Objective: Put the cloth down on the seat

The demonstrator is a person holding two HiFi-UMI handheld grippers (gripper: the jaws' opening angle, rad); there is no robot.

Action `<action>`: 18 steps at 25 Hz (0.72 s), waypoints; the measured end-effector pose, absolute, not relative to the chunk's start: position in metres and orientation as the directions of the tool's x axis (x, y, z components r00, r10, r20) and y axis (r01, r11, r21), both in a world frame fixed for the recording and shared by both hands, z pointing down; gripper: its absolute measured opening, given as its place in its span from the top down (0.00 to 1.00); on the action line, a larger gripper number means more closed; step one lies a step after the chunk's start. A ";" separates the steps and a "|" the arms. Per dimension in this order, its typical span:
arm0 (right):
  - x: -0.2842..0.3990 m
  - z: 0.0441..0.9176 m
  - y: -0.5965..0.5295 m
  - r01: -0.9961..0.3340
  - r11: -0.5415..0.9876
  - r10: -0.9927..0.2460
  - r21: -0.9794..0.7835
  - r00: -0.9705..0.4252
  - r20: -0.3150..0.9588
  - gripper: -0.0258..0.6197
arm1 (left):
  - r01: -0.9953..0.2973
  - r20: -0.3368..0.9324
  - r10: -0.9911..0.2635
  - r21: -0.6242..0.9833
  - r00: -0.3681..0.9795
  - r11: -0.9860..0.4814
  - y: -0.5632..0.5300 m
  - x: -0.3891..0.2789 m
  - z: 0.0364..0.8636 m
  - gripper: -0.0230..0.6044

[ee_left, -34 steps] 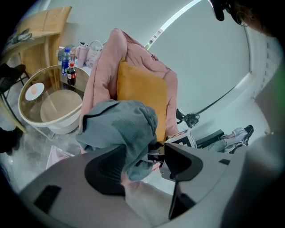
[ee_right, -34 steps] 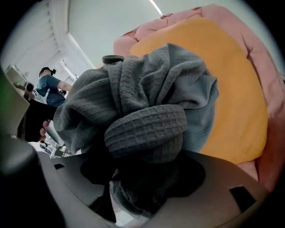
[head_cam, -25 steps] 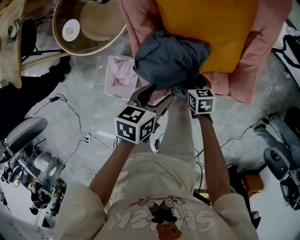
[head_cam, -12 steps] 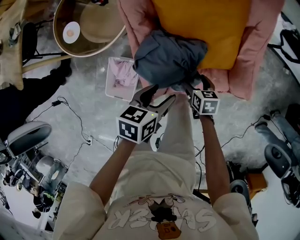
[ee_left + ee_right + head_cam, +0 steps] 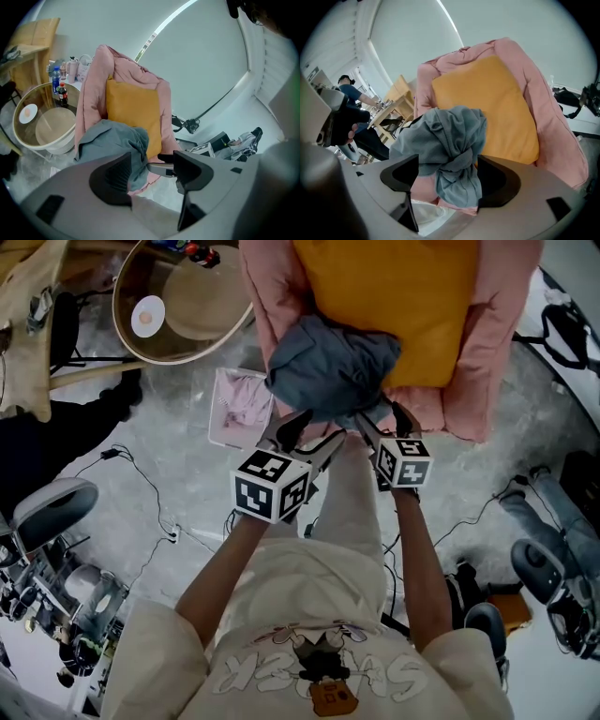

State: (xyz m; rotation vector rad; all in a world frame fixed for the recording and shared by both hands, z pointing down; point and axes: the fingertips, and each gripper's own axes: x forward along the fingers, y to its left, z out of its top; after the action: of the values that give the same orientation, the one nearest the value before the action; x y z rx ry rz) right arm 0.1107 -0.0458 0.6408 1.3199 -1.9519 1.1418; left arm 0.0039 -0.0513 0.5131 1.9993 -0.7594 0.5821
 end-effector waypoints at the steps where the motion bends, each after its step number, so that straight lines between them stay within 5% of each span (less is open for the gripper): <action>1: 0.108 0.637 -0.045 -0.915 0.174 -0.486 -0.363 -0.401 0.777 0.33 | -0.704 0.653 -0.285 0.573 0.701 -0.418 -0.051 0.004 0.510 0.51; 18: 0.086 0.585 -0.054 -0.895 0.140 -0.525 -0.423 -0.429 0.735 0.53 | -0.697 0.650 -0.299 0.526 0.699 -0.487 -0.054 -0.010 0.459 0.57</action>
State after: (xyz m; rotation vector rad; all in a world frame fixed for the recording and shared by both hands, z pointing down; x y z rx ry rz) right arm 0.0857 -0.0541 0.5851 1.3606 -2.0113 1.2098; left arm -0.0099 -0.0542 0.4587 2.0845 -0.7592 0.6171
